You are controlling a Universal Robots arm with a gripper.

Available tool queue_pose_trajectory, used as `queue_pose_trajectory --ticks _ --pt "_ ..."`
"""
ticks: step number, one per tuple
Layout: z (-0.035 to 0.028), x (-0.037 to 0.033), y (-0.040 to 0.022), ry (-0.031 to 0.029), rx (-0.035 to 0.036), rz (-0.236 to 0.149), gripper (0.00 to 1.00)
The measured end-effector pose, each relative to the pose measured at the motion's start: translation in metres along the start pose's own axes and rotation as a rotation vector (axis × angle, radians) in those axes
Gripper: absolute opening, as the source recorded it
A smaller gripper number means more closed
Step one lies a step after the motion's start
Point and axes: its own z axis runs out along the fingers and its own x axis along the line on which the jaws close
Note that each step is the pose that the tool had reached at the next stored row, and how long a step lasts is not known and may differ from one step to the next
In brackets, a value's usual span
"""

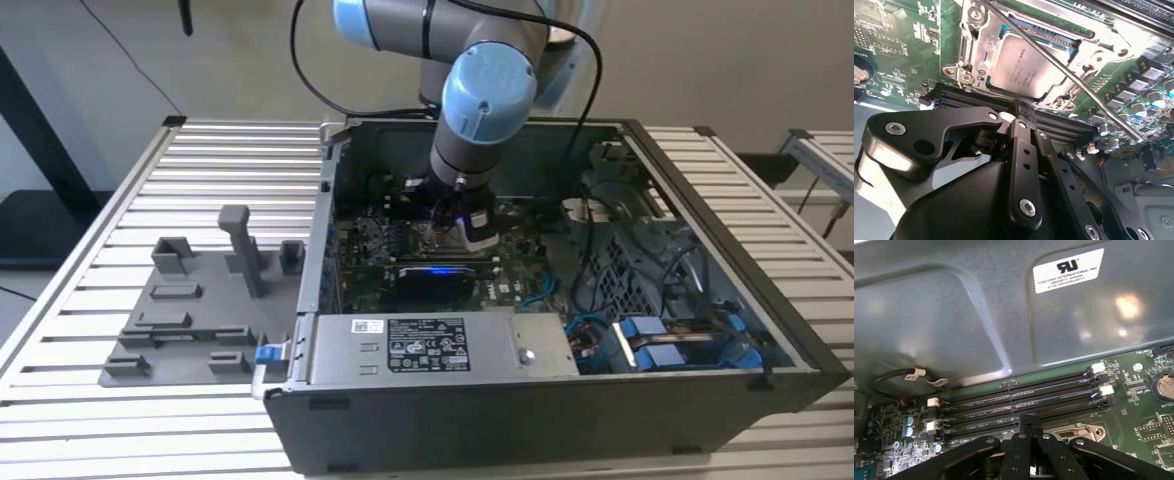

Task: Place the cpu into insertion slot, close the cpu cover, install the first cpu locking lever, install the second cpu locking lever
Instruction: 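Install the first cpu locking lever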

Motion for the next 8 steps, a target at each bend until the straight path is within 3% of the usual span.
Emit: queue_pose_trajectory --ticks 8 --pt "0.0000 -0.0069 0.0016 0.0019 0.0005 -0.004 0.11"
